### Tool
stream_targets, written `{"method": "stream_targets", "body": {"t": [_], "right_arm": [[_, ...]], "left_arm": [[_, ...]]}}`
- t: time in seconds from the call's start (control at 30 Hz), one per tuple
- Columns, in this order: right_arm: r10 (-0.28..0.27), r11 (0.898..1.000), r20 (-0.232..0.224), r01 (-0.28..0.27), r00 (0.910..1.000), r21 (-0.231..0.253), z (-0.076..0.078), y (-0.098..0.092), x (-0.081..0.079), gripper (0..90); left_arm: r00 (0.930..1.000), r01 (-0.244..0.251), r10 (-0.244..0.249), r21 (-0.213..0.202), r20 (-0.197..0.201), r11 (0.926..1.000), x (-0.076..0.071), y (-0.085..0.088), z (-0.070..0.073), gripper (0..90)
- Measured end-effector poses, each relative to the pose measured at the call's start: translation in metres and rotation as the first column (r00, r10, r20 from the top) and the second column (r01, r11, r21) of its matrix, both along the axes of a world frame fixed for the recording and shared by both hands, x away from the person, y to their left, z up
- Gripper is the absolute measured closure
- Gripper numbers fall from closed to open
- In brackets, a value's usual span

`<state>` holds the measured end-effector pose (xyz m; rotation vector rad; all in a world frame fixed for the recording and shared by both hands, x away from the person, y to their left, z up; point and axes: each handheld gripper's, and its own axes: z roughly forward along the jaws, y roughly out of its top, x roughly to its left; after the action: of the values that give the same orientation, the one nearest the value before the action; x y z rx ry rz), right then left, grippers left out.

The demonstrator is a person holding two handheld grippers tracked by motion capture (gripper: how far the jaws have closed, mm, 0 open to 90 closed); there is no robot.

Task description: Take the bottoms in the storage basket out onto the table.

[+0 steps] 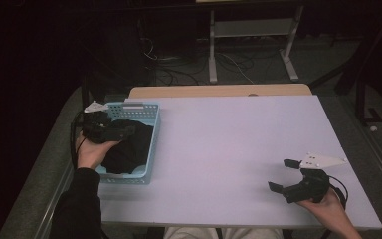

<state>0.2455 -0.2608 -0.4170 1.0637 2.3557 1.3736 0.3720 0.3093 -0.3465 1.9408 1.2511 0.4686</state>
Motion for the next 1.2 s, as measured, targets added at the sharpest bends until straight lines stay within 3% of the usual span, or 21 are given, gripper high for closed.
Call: {"method": "stream_targets", "body": {"t": [0.33,0.63,0.73,1.2], "right_arm": [[0.002,1.000,-0.001,-0.002,1.0000,-0.007,-0.001,0.000,0.000,0.0],[0.009,1.000,-0.006,-0.009,0.9999,-0.016,-0.002,0.002,0.001,0.0],[0.010,1.000,-0.008,-0.010,0.9999,-0.019,-0.002,0.002,0.001,0.0],[0.021,0.999,-0.012,-0.021,0.9997,-0.031,-0.003,0.003,0.001,0.0]], "left_arm": [[0.9982,-0.027,0.028,0.025,-0.053,0.9993,0.014,0.009,-0.009,0.5],[0.9921,0.012,-0.002,0.079,-0.126,0.9968,0.025,0.006,-0.022,0.2],[0.9875,0.025,-0.010,0.091,-0.157,0.9955,0.029,0.004,-0.028,0.0],[0.9722,0.044,-0.013,0.129,-0.234,0.9906,0.046,-0.002,-0.049,0.0]]}}
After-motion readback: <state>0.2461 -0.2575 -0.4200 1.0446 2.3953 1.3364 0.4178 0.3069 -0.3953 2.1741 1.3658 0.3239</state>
